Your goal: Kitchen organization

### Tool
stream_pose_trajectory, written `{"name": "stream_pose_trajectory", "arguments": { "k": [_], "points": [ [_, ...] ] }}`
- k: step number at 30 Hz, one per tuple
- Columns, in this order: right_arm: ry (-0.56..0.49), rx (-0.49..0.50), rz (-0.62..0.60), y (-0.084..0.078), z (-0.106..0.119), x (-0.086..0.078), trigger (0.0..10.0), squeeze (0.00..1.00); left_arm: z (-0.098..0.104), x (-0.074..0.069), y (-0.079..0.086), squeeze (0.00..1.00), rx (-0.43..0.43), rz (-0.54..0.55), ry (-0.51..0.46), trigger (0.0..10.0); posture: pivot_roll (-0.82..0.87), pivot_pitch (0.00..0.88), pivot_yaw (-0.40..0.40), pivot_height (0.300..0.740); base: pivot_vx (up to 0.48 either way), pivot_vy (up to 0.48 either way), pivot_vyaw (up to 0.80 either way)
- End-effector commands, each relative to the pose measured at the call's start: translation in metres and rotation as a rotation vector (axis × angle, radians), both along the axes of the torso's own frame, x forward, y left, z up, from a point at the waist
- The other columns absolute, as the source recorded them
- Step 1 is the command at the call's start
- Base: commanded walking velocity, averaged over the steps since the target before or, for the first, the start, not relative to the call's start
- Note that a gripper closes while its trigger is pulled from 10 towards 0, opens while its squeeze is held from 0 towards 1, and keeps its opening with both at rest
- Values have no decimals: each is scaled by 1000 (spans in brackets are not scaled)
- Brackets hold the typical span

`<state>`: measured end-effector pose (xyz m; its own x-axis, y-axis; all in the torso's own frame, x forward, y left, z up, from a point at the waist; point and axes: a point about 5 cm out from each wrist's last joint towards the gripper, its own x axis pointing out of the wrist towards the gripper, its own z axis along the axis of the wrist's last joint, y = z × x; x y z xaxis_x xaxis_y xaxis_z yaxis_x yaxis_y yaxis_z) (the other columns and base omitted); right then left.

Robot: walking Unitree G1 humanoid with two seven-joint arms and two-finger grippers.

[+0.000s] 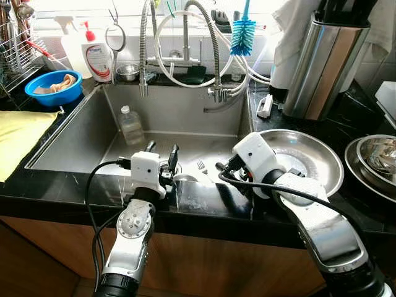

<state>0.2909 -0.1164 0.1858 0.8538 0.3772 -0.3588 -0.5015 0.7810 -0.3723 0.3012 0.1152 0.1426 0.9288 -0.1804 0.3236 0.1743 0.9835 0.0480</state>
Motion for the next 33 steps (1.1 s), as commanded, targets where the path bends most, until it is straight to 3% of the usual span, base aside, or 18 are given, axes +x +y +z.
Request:
{"name": "stream_pose_trajectory", "arguments": {
  "k": [1, 4, 8, 10, 11, 15, 16, 17, 25, 33],
  "points": [
    [4, -17, -14, 1, -1, 0, 10000, 0, -5, 2, 2, 0, 3, 11, 32, 10000, -151, 0, 17, 740, 0, 0, 0],
    [-81, 4, -64, -1, 11, 6, 10000, 0, -5, 2, 3, 0, 1, 14, 29, 10000, -156, 0, 20, 740, 0, 0, 0],
    [-276, 181, -123, -2, 35, 15, 10000, 0, -3, 2, 2, 0, 0, 12, 21, 10000, -157, 0, 21, 740, 0, 0, 0],
    [-325, 259, -154, -3, 38, 17, 10000, 0, -3, 3, 2, 0, 0, 11, 19, 10000, -159, 0, 22, 740, 0, 0, 0],
    [-382, 265, -170, -5, 39, 16, 10000, 0, -3, 3, 3, 0, 0, 11, 18, 10000, -154, 0, 22, 740, 0, 0, 0],
    [-448, 321, -181, -5, 40, 14, 10000, 0, -2, 2, 4, 0, 0, 15, 16, 10000, -155, 0, 23, 740, 0, 0, 0],
    [-463, 395, -197, -3, 29, 8, 10000, 0, -2, 1, 4, 0, 2, 16, 16, 10000, -153, 0, 25, 740, 0, 0, 0],
    [-467, 409, -198, -2, 23, 5, 10000, 0, -3, 1, 4, 0, 3, 15, 16, 10000, -153, 0, 25, 740, 0, 0, 0],
    [-583, 381, -200, -1, -4, -15, 10000, 0, -5, -9, 8, 0, -5, 47, 3, 10000, -153, 0, 27, 740, 0, 0, 0],
    [-626, 414, -170, 5, -7, -20, 10000, 0, 12, -14, 15, 0, -61, 112, -63, 10000, -145, 0, 22, 740, 0, 0, 0]
  ]
}}
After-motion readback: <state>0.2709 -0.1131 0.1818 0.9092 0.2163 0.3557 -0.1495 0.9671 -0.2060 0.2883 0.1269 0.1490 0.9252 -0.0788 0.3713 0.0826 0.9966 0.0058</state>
